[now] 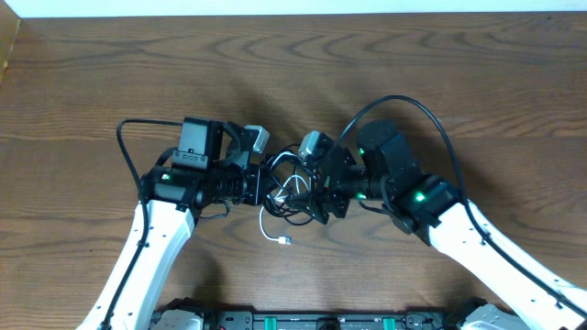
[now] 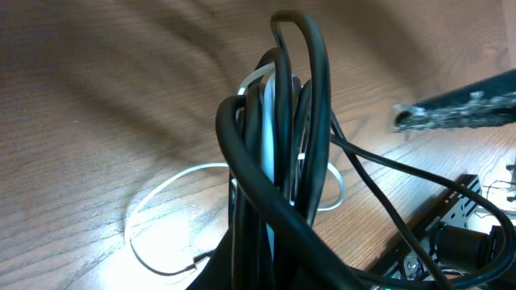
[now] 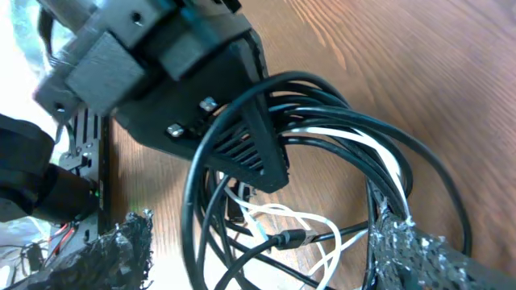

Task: Untangle cables

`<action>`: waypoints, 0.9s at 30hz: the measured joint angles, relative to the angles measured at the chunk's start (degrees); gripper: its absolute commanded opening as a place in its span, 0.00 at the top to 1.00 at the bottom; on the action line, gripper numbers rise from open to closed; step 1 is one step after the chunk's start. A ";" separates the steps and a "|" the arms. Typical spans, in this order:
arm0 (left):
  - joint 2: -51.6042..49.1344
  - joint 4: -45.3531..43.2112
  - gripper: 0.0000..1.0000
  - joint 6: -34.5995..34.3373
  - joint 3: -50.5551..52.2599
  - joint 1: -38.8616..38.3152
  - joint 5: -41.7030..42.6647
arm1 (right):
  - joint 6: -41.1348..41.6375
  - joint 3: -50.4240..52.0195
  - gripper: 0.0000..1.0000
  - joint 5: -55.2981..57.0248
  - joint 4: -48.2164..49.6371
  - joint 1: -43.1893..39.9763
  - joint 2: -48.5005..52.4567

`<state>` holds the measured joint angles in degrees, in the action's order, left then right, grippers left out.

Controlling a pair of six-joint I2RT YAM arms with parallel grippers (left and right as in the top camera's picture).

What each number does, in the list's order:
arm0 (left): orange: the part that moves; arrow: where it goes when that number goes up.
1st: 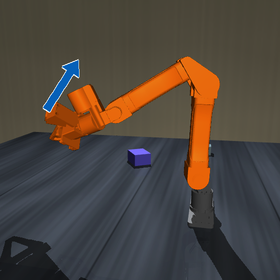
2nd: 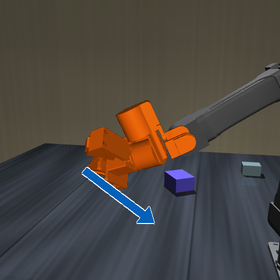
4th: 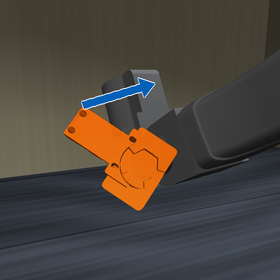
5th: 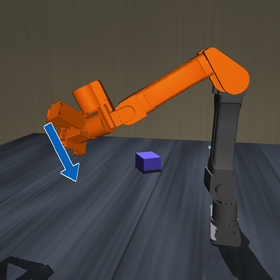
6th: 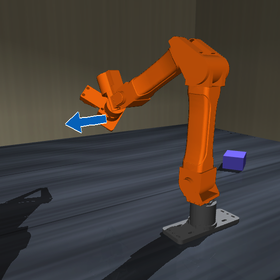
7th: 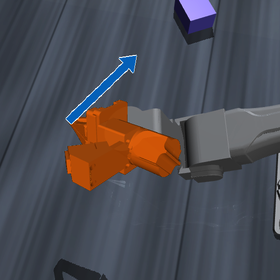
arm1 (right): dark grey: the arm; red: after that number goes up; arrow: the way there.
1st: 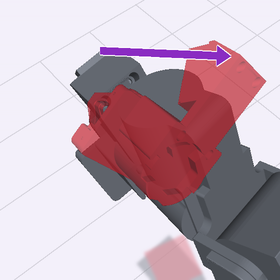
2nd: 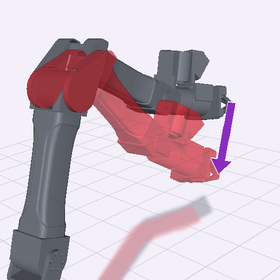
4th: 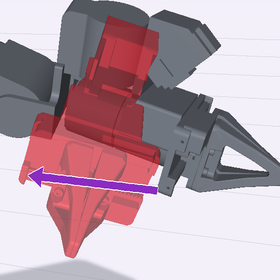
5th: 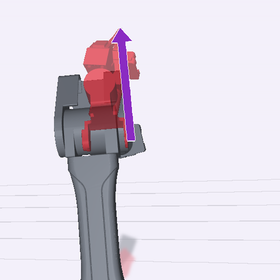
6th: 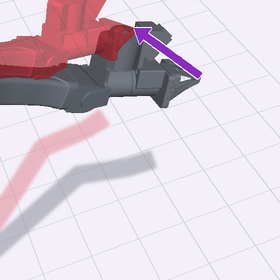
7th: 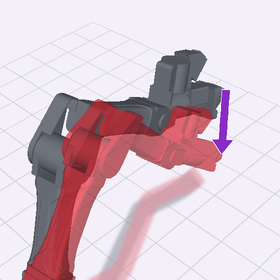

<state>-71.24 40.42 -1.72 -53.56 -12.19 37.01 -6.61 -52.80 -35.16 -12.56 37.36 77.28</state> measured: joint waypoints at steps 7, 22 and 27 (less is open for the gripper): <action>0.00 -0.17 0.92 0.00 0.00 0.00 0.11 | -0.17 0.00 0.30 -0.37 1.51 1.22 1.88; 0.00 -0.11 0.92 0.00 0.00 0.00 -1.66 | 0.04 0.00 0.99 -0.90 4.20 3.76 2.40; 0.00 1.92 0.92 0.00 0.00 0.00 -4.90 | 4.00 0.00 0.99 0.11 6.58 3.28 2.40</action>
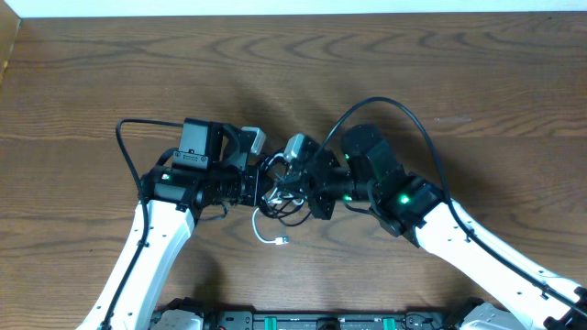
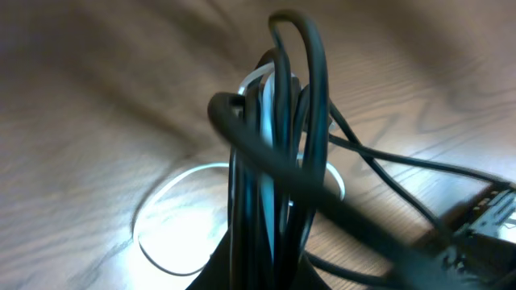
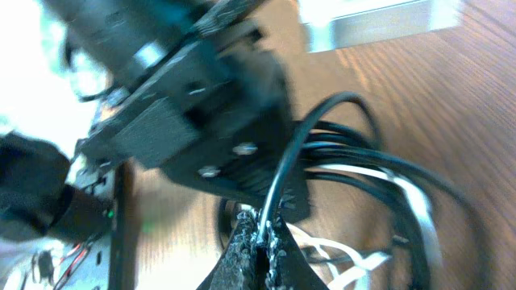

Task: Untangle cables

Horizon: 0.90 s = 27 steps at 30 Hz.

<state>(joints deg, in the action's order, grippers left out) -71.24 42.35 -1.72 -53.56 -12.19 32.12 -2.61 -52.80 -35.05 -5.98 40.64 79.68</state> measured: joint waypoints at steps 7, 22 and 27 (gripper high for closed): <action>0.00 3.93 0.92 0.00 0.00 -0.04 -6.80 | 7.19 0.00 0.99 8.26 -1.51 -3.13 0.00; 0.00 3.98 0.92 0.02 0.00 -0.35 -10.95 | 13.75 0.00 0.99 13.92 -11.80 -13.35 -1.36; 0.00 3.89 0.92 0.02 0.00 -0.48 -11.50 | 14.19 0.00 0.99 13.66 -15.78 -17.14 -3.85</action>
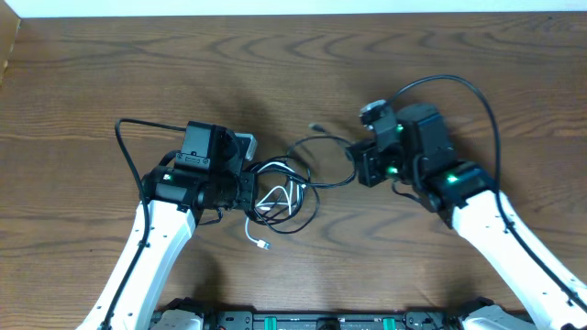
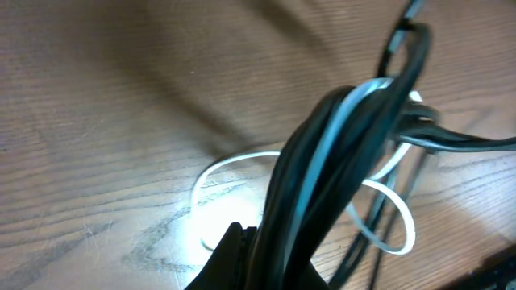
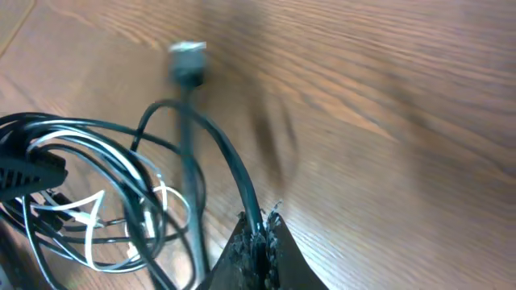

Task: Untangle cables

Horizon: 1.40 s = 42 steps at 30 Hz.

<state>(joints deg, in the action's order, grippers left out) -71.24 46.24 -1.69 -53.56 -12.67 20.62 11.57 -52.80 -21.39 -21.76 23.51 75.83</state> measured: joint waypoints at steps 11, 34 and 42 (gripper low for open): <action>0.00 -0.57 0.92 0.15 -0.11 -1.07 -1.03 | -0.31 0.00 0.99 -3.82 -6.99 -6.67 -6.99; 0.02 -0.61 0.92 -4.13 -0.46 0.24 -11.34 | -2.86 0.00 0.83 -0.68 -12.79 -12.15 -12.24; 0.17 -6.88 0.92 2.21 -0.46 0.22 3.98 | -4.42 0.00 0.35 -5.66 -12.87 -12.15 -12.24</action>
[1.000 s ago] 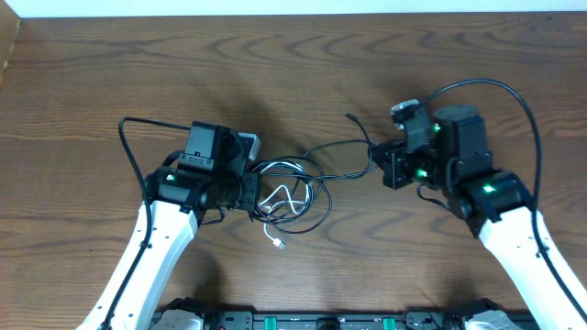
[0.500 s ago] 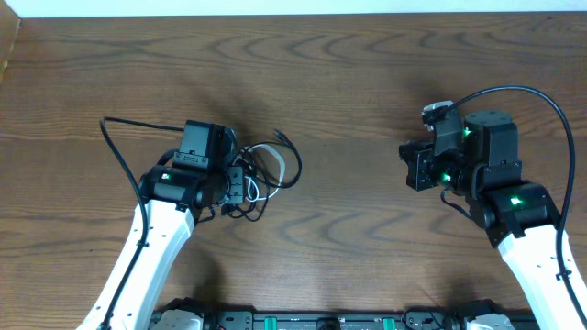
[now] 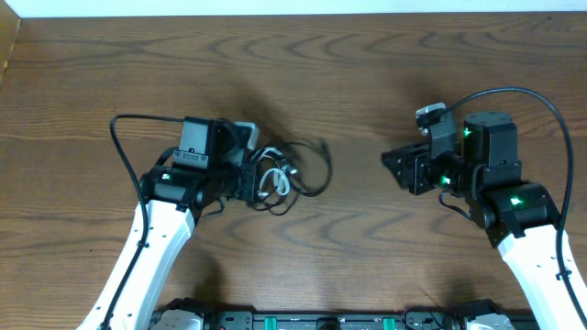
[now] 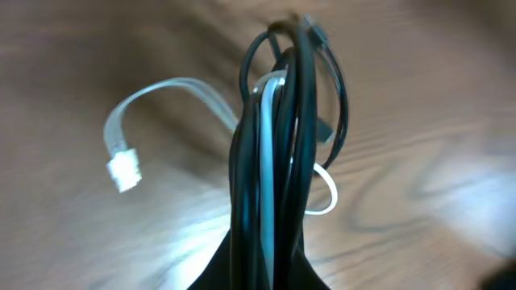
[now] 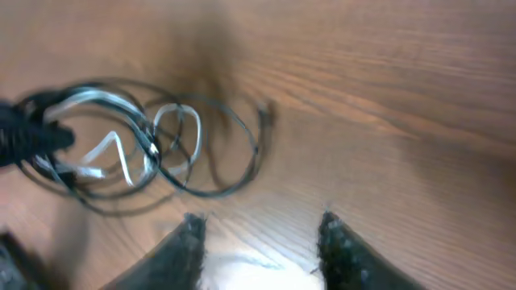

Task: Untangle cables

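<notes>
A tangle of black and white cables (image 3: 282,179) lies left of the table's middle, with black loops trailing to its right. My left gripper (image 3: 255,178) is shut on the bundle. In the left wrist view the black and white strands (image 4: 278,137) rise out of the jaws of the left gripper (image 4: 270,262), and a white cable ends in a clear plug (image 4: 122,171). My right gripper (image 3: 390,165) stands open and empty, well to the right of the tangle. In the right wrist view the right gripper (image 5: 260,235) has bare wood between its fingers and the cable tangle (image 5: 137,145) sits far off.
The wooden table (image 3: 367,73) runs to a pale far edge. A black supply cable loops from each arm: the left arm's cable (image 3: 124,137) and the right arm's cable (image 3: 541,101). A dark equipment rail (image 3: 312,321) sits at the near edge.
My right gripper was shut on a black strand drawn out to the right; now it is open, empty and farther right. The strand lies back by the tangle, still held by my left gripper.
Both grippers met at the tangle, the left shut on it and the right open around its loops. Then the right was shut on a black strand, then stood off to the right with that strand stretched out. Now it has let go.
</notes>
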`<action>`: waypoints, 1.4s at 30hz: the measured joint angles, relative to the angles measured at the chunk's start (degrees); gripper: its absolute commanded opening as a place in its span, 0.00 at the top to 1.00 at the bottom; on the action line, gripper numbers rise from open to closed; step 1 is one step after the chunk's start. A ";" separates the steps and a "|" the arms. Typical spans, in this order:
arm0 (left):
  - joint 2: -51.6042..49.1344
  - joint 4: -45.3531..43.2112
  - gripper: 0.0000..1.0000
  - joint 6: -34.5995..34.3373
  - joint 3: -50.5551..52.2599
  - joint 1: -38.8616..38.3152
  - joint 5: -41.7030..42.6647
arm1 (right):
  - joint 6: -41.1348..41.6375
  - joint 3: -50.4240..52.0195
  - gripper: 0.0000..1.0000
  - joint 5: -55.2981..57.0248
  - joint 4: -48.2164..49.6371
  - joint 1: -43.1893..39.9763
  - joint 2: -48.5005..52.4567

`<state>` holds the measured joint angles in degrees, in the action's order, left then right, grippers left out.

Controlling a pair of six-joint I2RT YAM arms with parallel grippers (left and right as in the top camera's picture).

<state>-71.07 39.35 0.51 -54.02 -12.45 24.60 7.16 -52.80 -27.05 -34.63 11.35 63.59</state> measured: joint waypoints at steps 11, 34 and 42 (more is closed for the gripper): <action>10.62 -9.86 0.92 2.80 0.00 0.02 11.52 | -0.90 0.00 0.34 -1.75 0.07 0.00 0.22; 17.55 -9.68 0.92 2.99 0.00 0.02 17.99 | -0.92 0.00 0.46 -1.88 5.81 0.02 0.76; 17.55 -9.68 0.92 2.99 0.00 0.02 19.52 | 0.04 0.00 0.55 -1.86 7.34 0.02 0.76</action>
<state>-53.52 29.67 3.51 -54.02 -12.43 44.12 7.20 -52.80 -28.91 -27.29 11.38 64.36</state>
